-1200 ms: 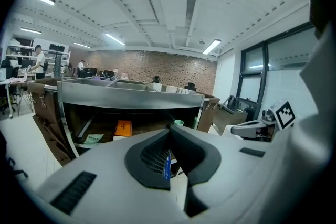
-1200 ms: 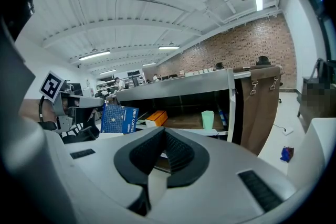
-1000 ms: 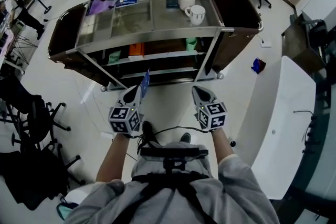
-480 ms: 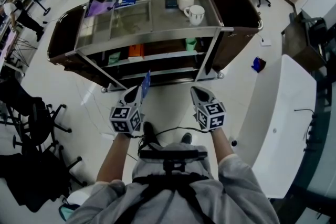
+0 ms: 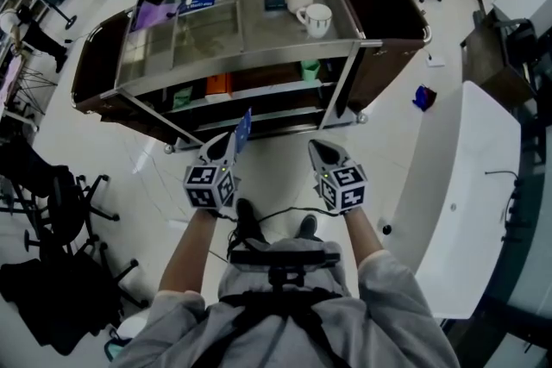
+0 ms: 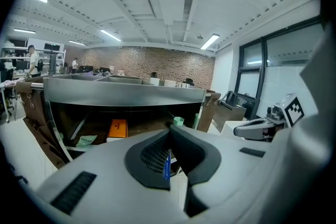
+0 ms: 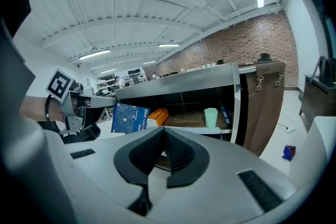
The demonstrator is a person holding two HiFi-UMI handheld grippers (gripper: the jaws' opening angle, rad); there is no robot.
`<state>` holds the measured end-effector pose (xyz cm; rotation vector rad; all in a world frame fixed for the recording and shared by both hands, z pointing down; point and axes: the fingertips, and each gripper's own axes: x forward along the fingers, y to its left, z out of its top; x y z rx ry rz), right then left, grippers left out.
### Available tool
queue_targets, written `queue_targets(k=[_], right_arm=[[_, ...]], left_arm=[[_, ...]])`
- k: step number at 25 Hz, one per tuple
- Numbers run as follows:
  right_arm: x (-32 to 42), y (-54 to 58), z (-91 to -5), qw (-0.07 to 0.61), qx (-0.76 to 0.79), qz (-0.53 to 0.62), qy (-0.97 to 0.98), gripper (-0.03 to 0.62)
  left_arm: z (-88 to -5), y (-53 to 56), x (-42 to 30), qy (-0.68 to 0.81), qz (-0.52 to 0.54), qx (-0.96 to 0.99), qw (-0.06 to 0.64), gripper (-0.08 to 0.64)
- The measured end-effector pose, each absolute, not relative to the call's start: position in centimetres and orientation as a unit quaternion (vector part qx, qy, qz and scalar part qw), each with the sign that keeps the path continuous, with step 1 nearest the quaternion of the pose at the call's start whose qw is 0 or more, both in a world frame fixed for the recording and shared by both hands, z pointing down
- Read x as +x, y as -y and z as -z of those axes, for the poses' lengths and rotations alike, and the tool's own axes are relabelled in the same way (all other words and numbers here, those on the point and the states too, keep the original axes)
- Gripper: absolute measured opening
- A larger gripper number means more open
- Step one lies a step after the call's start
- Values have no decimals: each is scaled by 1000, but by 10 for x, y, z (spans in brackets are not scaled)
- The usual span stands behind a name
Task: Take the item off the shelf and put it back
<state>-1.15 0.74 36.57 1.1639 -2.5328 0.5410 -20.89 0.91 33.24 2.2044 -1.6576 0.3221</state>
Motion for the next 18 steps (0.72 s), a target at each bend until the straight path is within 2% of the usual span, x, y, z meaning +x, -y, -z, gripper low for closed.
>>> queue_targets(k=[18], right_arm=[[-33,63,-406,170,391,-204,881,9]], left_arm=[[-386,113,-186,580,-145,781,181,3]])
